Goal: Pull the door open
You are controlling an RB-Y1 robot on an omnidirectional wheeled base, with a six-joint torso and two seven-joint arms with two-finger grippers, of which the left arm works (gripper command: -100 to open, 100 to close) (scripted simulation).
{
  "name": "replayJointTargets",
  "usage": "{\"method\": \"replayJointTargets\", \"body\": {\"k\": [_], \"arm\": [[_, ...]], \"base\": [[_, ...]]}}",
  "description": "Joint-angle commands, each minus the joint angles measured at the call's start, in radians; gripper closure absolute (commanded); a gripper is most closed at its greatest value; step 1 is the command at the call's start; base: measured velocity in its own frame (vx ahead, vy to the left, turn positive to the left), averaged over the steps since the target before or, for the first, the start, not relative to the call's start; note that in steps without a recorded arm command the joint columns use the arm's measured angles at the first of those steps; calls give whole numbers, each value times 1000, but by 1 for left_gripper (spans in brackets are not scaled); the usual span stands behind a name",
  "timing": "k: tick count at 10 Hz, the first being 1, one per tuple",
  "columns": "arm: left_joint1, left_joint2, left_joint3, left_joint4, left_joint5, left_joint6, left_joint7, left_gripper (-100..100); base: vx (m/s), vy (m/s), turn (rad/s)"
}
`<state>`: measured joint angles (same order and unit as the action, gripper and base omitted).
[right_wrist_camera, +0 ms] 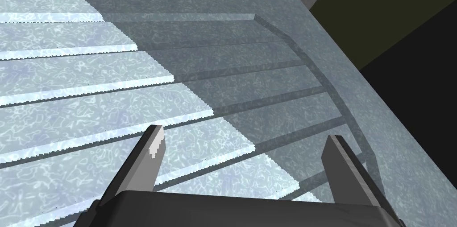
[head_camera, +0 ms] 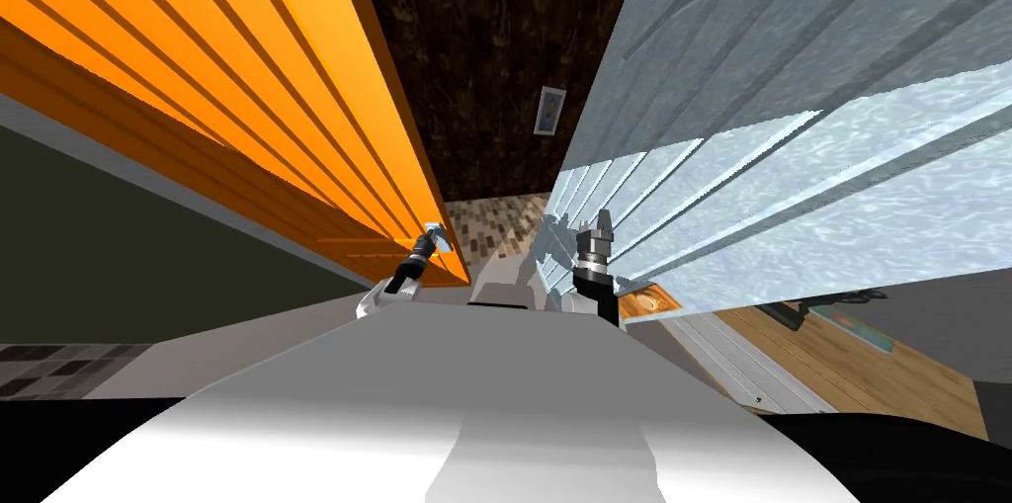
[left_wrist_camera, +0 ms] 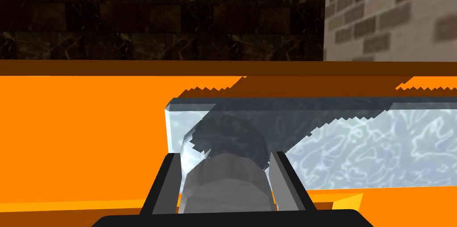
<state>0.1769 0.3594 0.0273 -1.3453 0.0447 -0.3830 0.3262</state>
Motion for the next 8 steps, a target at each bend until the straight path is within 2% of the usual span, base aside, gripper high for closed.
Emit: {"method": "replayJointTargets", "body": {"k": [1, 5, 6, 7, 8], "arm": [[25, 25, -14, -11, 1, -20, 18, 100], [77, 82, -47, -42, 5, -64, 62, 100], [65, 69, -47, -34, 2, -57, 53, 100], [87, 89, -60, -38, 2, -78, 71, 100], [96, 101, -64, -41, 2, -90, 79, 100]], "base": [[-230, 64, -134], [-246, 96, -136], [-107, 30, -33], [-166, 23, -129], [-230, 87, -174]]}}
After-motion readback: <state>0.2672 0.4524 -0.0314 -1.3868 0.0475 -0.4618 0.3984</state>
